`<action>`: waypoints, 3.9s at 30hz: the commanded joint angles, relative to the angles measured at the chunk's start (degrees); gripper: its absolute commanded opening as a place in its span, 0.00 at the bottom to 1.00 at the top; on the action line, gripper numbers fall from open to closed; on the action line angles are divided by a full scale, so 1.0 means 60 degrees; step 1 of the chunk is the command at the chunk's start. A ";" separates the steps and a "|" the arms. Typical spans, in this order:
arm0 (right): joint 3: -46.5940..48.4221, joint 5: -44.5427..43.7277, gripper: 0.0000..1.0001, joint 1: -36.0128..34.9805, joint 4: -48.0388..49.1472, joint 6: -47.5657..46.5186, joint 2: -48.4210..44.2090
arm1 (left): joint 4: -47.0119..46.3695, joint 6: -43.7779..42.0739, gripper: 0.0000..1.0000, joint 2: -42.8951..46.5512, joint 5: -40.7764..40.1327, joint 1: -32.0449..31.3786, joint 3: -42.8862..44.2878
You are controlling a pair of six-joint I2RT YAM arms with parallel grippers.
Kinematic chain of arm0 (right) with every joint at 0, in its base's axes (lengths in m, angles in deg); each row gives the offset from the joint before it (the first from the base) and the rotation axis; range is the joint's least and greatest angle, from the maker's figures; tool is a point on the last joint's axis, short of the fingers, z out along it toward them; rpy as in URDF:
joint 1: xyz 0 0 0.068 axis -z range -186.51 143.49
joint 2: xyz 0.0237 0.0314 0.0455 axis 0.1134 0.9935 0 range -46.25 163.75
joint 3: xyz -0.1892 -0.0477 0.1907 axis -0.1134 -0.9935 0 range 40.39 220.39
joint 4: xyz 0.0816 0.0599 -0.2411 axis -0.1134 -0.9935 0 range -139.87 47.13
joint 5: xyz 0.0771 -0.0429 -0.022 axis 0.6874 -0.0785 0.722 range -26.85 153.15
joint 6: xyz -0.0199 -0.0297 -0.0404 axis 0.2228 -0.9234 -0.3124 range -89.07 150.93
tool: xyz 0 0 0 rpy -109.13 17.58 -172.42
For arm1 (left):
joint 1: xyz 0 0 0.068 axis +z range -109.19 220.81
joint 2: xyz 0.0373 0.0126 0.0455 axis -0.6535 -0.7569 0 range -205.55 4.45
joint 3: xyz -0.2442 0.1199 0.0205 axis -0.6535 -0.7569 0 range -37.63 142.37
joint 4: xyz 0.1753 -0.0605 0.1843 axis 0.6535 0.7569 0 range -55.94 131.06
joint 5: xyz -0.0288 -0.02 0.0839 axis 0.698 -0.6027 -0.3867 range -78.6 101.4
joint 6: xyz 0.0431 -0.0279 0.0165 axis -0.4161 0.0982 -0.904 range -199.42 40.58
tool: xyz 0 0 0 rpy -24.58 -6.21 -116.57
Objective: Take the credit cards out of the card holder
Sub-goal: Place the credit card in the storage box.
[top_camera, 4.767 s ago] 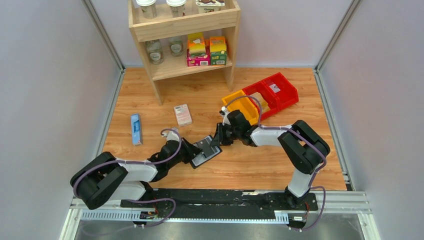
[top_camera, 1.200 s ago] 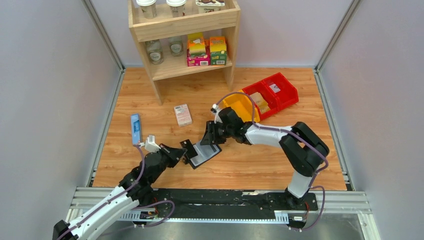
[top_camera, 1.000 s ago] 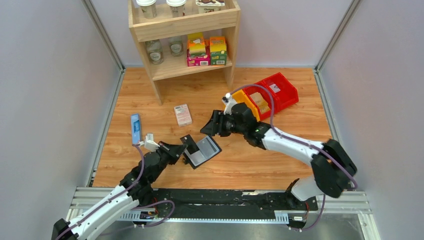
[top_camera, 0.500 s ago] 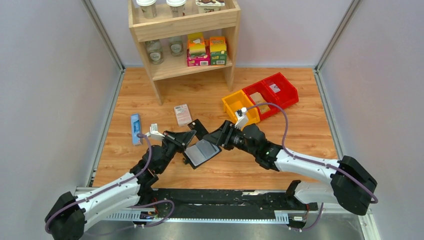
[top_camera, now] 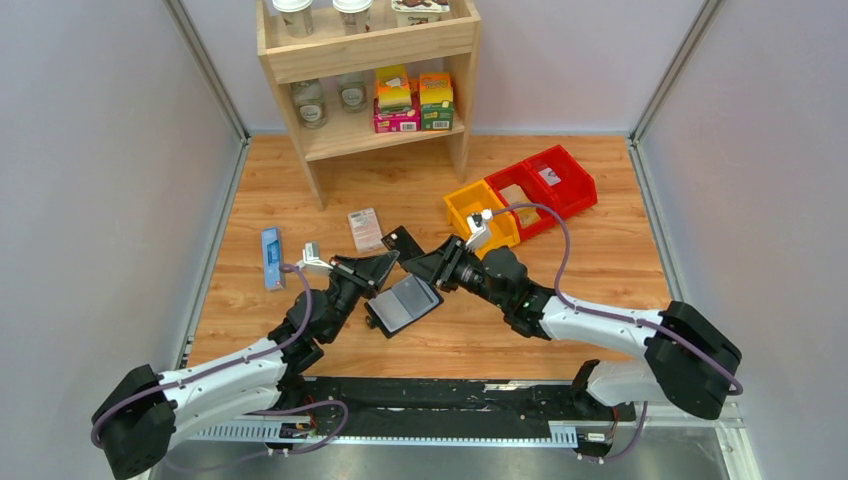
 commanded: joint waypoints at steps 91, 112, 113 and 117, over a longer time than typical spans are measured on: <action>-0.1543 0.3099 0.56 0.1965 0.4904 -0.1282 -0.1944 | -0.0883 -0.3924 0.00 -0.0839 0.5966 0.1350 0.1977; -0.0652 0.0227 0.00 0.3427 -0.2314 -0.2835 -0.3790 | 0.9994 -0.6940 0.72 0.2278 0.1985 0.1350 0.4612; -0.0490 0.0241 0.00 0.3763 -0.2738 -0.2835 -0.3674 | 1.0972 -0.7290 0.75 0.2324 0.1764 0.1350 0.5078; 0.0096 0.1132 0.00 0.5403 -0.3722 -0.2704 -0.2738 | 1.3567 -0.8186 0.79 0.2587 0.0694 0.1350 0.6282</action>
